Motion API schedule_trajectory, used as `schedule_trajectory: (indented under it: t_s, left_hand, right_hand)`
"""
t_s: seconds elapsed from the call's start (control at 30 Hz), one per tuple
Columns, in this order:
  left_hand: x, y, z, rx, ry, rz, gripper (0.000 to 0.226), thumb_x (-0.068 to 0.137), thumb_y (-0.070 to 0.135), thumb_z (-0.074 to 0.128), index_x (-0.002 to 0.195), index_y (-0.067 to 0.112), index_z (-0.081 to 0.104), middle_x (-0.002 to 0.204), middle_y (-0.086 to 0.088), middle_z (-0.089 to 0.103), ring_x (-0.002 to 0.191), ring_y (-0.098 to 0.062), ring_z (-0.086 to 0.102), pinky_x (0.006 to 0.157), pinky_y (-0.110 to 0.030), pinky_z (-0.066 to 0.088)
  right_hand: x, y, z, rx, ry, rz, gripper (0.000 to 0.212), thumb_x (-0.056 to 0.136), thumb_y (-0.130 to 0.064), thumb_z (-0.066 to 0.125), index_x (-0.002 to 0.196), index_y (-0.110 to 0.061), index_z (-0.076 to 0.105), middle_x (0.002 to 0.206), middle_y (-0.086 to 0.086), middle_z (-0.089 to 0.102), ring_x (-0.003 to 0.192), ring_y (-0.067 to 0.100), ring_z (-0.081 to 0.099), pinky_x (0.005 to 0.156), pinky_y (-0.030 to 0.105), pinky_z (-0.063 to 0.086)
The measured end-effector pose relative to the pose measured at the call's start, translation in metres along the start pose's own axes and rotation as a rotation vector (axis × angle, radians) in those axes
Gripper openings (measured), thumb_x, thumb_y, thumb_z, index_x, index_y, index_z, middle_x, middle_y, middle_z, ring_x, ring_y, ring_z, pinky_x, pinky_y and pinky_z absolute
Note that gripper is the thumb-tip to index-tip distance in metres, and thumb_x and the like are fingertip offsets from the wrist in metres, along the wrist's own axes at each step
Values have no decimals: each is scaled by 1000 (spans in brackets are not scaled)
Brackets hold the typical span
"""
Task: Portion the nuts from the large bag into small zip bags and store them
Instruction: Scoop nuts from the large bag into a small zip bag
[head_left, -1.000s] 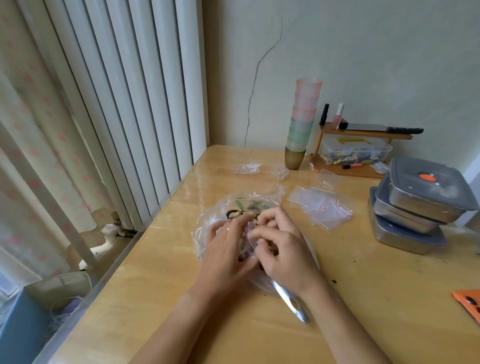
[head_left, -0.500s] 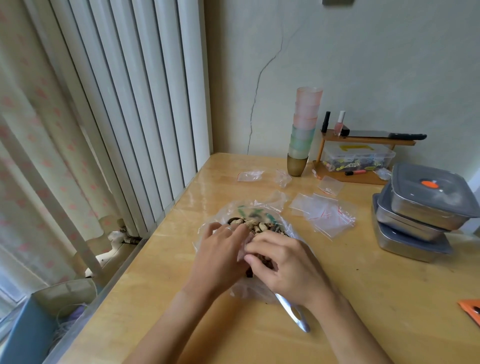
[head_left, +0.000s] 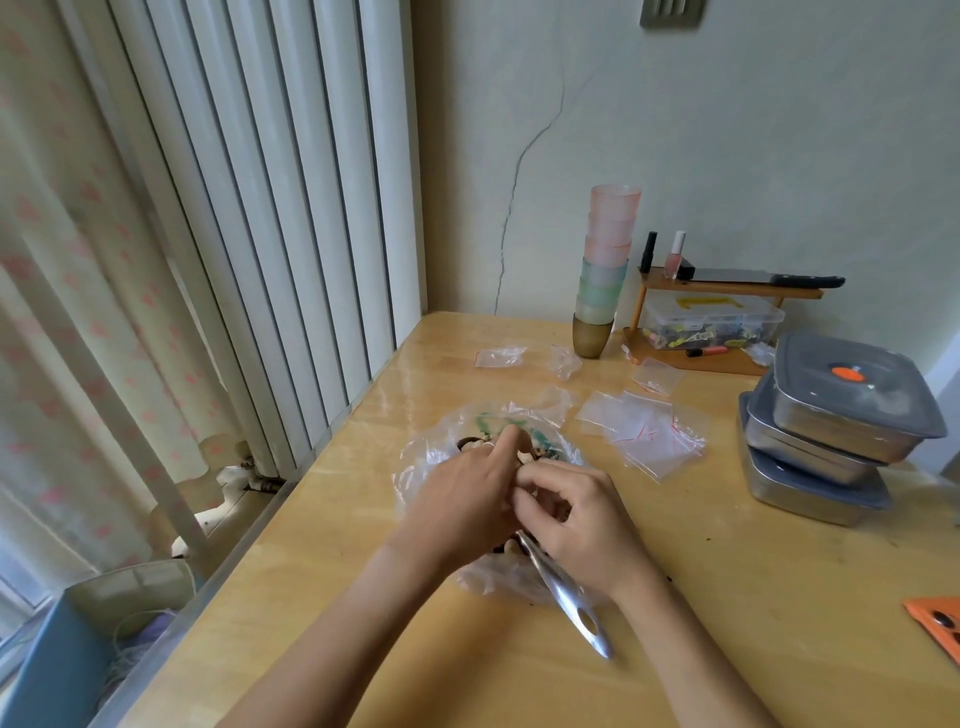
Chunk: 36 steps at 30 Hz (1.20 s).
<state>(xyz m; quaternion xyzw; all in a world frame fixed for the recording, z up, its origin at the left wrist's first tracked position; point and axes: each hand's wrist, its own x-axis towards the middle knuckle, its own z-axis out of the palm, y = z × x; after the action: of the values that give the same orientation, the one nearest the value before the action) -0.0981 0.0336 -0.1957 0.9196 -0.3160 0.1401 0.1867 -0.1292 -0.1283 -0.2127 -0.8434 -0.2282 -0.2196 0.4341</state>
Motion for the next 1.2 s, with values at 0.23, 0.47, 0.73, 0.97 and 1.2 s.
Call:
schedule_trajectory:
  t_s: [0.23, 0.47, 0.73, 0.97, 1.2]
  left_hand:
    - [-27, -34, 2, 200, 65, -167, 59, 85, 61, 60, 131, 27, 45, 119, 8, 56, 108, -17, 55, 90, -32, 44]
    - [-27, -31, -13, 134, 32, 8, 91, 77, 71, 57, 151, 24, 38, 143, 6, 45, 133, -16, 35, 111, -34, 36]
    - [2, -13, 9, -316, 23, -6, 42, 77, 43, 58, 110, 22, 43, 86, 9, 62, 78, -14, 55, 64, -39, 50]
    - [-4, -31, 13, -414, 103, -74, 37, 80, 39, 80, 99, 20, 54, 82, 11, 65, 74, -11, 60, 61, -30, 48]
    - [-10, -34, 15, -384, 193, -97, 36, 84, 48, 70, 95, 16, 58, 72, 13, 59, 67, -6, 55, 54, -16, 36]
  right_hand:
    - [0, 10, -5, -72, 53, 79, 15, 100, -16, 67, 101, -26, 78, 70, -25, 59, 52, 8, 45, 54, 13, 33]
    - [-2, 1, 3, -78, -80, 9, 14, 100, -19, 65, 104, -29, 73, 86, -15, 62, 65, 13, 56, 60, 22, 47]
    - [-1, 5, -5, -67, -118, -31, 16, 98, -11, 63, 104, -24, 70, 100, -19, 59, 91, 11, 62, 76, 24, 49]
    - [-2, 3, -6, -12, -229, 37, 36, 101, -22, 63, 131, -41, 65, 117, -18, 59, 104, 13, 62, 86, 19, 49]
    - [-1, -8, 1, 0, -9, 71, 20, 102, -13, 60, 114, -26, 71, 112, -16, 63, 95, 14, 65, 77, 20, 51]
